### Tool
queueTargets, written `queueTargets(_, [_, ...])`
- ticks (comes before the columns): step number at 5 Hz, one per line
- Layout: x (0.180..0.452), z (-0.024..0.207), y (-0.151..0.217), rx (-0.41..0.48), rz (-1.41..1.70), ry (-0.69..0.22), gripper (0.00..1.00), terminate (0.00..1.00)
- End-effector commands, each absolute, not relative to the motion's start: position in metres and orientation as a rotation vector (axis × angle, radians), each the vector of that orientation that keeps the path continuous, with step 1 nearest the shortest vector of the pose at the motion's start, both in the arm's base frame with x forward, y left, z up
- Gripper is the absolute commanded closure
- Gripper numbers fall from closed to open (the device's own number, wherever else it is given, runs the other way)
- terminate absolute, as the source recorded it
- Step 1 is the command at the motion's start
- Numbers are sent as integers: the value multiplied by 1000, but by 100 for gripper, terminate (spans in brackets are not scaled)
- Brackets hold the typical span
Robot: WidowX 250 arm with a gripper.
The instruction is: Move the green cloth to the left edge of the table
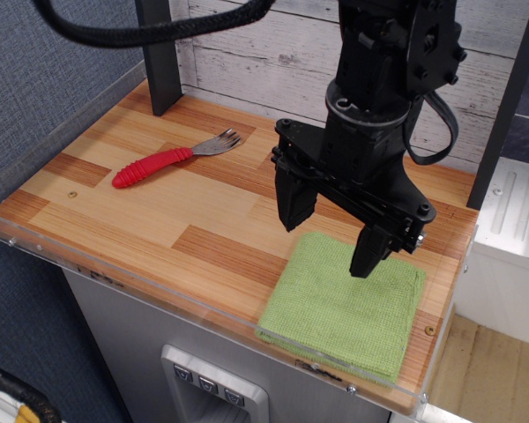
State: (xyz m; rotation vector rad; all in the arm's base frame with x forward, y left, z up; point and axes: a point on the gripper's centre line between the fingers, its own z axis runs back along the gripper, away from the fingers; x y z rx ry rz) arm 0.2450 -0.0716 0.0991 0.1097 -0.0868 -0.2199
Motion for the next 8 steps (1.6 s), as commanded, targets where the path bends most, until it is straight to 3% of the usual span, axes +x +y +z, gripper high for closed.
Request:
queueTargets(1, [245,99,-72,110,-220,-87,0,0])
queueTargets(3, [248,66,-72,64,-200,-92,0,0])
queueTargets(4, [248,44,-75,79,-180,-51,100,0])
queueTargets(6, [247,23,-82,30,-135,-101,100,0])
queueTargets(8, [250,13,-63,49,-99,-92,100,0])
